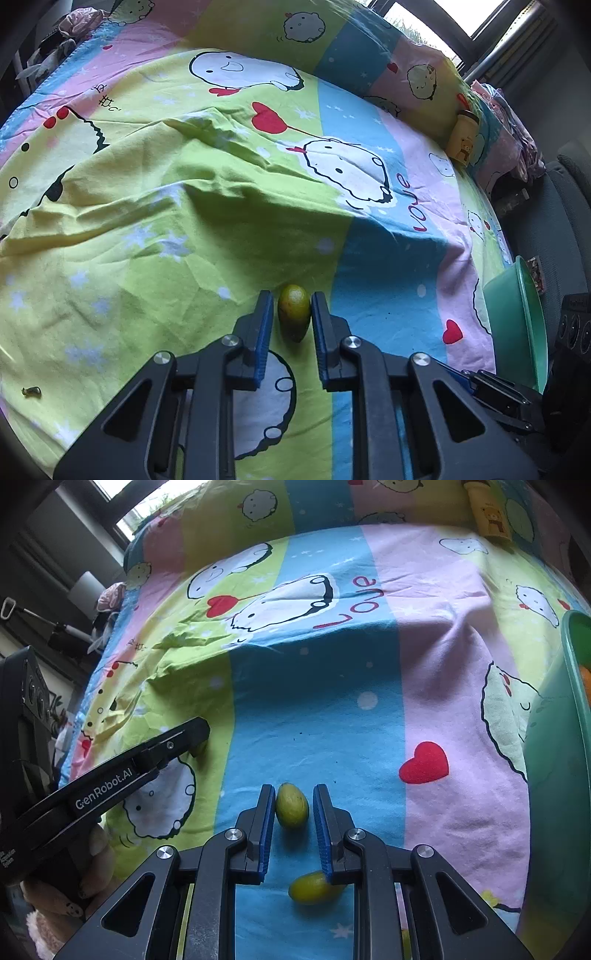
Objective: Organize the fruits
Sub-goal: 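Close the right gripper on a green fruit while the left gripper grasps another, then lift both held green fruits and carry them over the green basin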
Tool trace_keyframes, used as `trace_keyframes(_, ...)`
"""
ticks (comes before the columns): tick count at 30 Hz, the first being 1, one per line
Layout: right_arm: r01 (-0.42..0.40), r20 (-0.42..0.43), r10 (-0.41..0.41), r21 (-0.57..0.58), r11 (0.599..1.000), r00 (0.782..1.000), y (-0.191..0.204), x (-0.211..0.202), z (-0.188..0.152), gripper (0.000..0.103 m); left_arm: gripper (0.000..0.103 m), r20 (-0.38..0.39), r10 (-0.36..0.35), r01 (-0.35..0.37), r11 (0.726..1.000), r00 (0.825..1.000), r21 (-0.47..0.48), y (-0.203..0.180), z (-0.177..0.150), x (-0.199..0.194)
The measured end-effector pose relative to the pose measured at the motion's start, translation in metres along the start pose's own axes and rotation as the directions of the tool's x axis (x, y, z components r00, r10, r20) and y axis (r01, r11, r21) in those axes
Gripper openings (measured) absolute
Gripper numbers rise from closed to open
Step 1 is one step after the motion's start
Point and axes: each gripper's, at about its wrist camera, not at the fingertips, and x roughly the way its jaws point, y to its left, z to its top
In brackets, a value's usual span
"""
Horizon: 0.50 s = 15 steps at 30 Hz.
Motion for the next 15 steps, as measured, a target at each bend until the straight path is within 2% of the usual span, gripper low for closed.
trace_keyframes(9, 0.015, 0.006, -0.015, -0.002, 1.0, 1.0, 0.003, 0.0, -0.002, 0.02, 0.018, -0.002, 0.01, -0.01, 1.0, 1.0, 0.019, -0.008, -0.004, -0.002)
trace_keyframes(15, -0.012, 0.028, 0.012, 0.02, 1.0, 1.0, -0.002, -0.011, -0.003, 0.02, 0.018, 0.044, 0.006, -0.008, 0.999, 0.999, 0.053, -0.021, -0.009, -0.019)
